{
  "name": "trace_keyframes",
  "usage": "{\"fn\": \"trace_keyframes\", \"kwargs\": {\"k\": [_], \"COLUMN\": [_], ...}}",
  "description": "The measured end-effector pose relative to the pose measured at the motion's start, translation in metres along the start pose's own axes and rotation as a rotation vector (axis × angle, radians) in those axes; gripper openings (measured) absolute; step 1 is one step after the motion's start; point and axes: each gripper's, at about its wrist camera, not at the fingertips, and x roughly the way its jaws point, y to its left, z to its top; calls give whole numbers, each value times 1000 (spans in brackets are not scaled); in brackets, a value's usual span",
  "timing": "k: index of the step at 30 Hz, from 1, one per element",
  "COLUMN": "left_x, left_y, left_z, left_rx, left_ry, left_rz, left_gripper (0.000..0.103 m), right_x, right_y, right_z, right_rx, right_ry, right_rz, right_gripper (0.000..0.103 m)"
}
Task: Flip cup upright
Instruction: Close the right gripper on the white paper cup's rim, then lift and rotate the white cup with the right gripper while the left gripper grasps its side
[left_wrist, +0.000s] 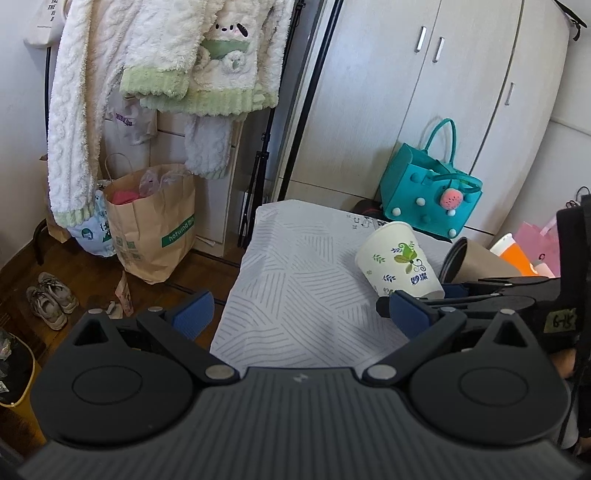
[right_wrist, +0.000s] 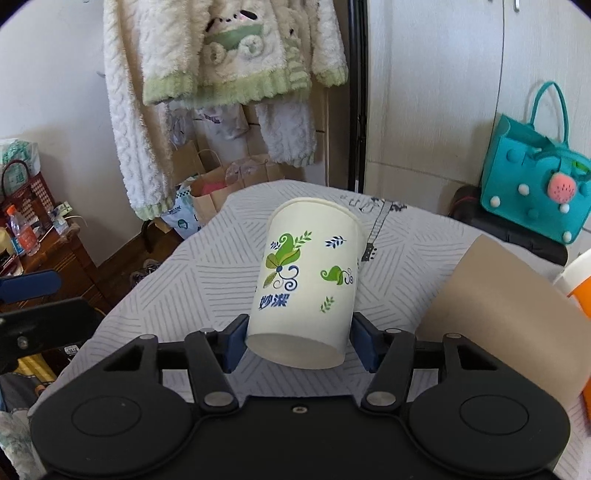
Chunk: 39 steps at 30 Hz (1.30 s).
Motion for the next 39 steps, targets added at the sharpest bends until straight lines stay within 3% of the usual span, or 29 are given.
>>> {"fn": "trace_keyframes", "kwargs": {"k": [13,26,39], "left_x": [-33,-47,-47], "left_y": [-34,-83,-122], "left_z": [-8,-30,-48], "left_rx": [20,94,125], "left_ry": [-31,27,129], "left_rz": [-86,-199,-314], "left_gripper": [103,103,103], "right_x": [-70,-126,-152], "right_y": [-17,-41,-78], "right_z": [-24,-73,-109], "right_rx": [3,-1,93], "right_ry": [-21,-11,-21], "right_rz": [-5,-67,-129], "right_gripper": [62,62,62]}}
